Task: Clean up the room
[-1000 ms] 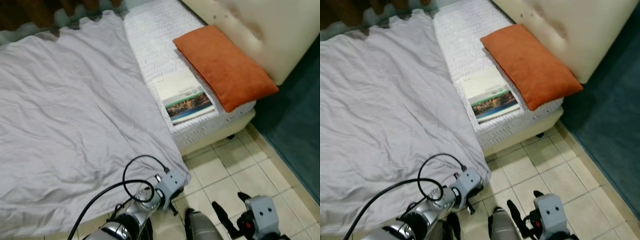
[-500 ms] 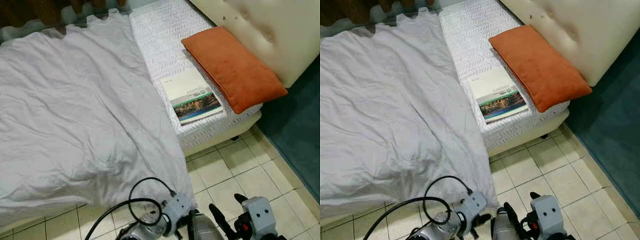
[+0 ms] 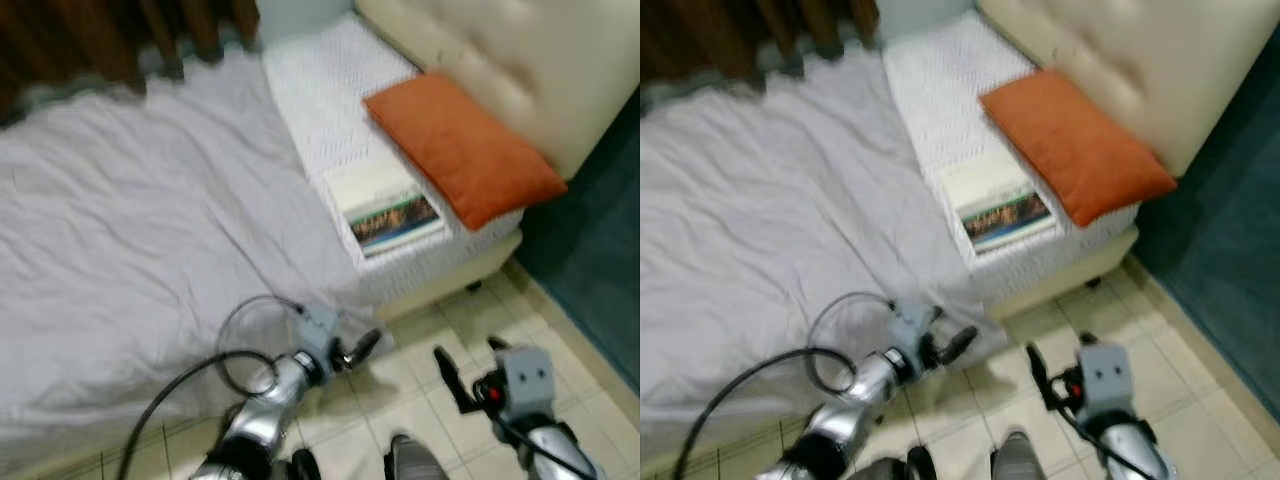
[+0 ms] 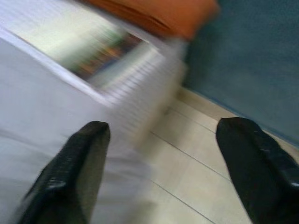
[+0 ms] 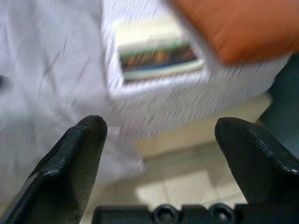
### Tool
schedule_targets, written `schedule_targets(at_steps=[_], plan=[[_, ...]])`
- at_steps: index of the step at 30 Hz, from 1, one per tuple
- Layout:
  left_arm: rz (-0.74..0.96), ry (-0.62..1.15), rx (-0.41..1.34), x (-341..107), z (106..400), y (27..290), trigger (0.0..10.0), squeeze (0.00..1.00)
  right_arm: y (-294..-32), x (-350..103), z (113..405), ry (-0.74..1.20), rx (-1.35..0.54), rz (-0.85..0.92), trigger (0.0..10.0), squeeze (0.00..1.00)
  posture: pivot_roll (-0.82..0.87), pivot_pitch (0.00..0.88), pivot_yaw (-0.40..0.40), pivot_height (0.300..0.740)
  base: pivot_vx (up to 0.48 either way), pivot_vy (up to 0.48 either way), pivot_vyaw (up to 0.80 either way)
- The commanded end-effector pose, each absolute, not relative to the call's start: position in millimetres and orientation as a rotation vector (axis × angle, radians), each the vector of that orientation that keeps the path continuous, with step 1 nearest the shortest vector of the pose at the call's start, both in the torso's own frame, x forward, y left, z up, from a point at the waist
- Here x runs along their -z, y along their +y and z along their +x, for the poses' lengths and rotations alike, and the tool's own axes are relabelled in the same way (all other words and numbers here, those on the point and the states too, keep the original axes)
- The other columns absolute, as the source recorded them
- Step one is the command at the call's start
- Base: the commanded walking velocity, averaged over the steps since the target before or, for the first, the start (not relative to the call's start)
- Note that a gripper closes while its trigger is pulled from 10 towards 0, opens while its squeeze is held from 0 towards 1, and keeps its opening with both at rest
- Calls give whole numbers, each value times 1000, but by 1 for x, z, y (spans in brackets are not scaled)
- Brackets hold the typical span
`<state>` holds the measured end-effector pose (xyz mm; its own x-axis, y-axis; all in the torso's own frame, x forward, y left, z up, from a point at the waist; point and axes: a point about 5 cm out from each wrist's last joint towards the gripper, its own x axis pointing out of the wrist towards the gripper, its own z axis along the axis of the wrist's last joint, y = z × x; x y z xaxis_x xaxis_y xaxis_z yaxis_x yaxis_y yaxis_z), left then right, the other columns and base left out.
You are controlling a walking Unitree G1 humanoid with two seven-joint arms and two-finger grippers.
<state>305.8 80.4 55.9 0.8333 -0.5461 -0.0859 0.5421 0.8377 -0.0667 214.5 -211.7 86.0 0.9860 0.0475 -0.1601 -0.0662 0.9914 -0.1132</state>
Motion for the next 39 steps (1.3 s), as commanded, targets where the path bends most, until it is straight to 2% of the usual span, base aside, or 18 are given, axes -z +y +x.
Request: schedule_targets(at_steps=[1,2,7,11,15,21,23,27,29,35,39], plan=[[-61,79,476,-60,307,100,10000,965,-218,-84,217,148,-6,-110,10000,0,-267,4,123,740,0,0,0],[-34,51,361,-66,307,118,10000,0,-221,-84,225,122,31,-97,10000,0,-246,0,114,740,0,0,-800],[-91,62,294,-64,306,121,10000,0,-223,-80,238,103,58,-81,10000,0,-211,0,88,740,0,0,-800],[-106,67,281,-62,306,119,10000,0,-222,-85,251,52,73,-82,10000,0,-197,0,70,740,0,-480,-800],[-78,79,271,-58,300,120,10000,0,-224,-84,249,43,85,-95,10000,0,-199,0,55,740,0,-480,-800],[-35,88,217,-49,285,130,10000,0,-223,-74,238,83,40,-111,10000,0,-199,0,40,740,0,0,-800],[3,100,226,-45,273,130,10000,0,-223,-71,236,92,19,-111,10000,0,-199,0,37,740,0,0,-800],[79,100,233,-42,227,151,10000,0,-228,-67,213,135,-6,-99,10000,0,-182,0,9,740,0,0,-800],[87,92,245,-45,218,152,10000,0,-230,-63,202,157,-19,-97,10000,0,-167,0,1,740,0,0,-800],[45,78,231,-51,241,136,10000,0,-225,-60,216,148,-41,-103,10000,0,-161,0,2,740,0,-209,-800],[17,105,245,-49,241,131,10000,0,-223,-63,223,131,-36,-82,10000,0,-173,0,11,740,0,-480,-800]])
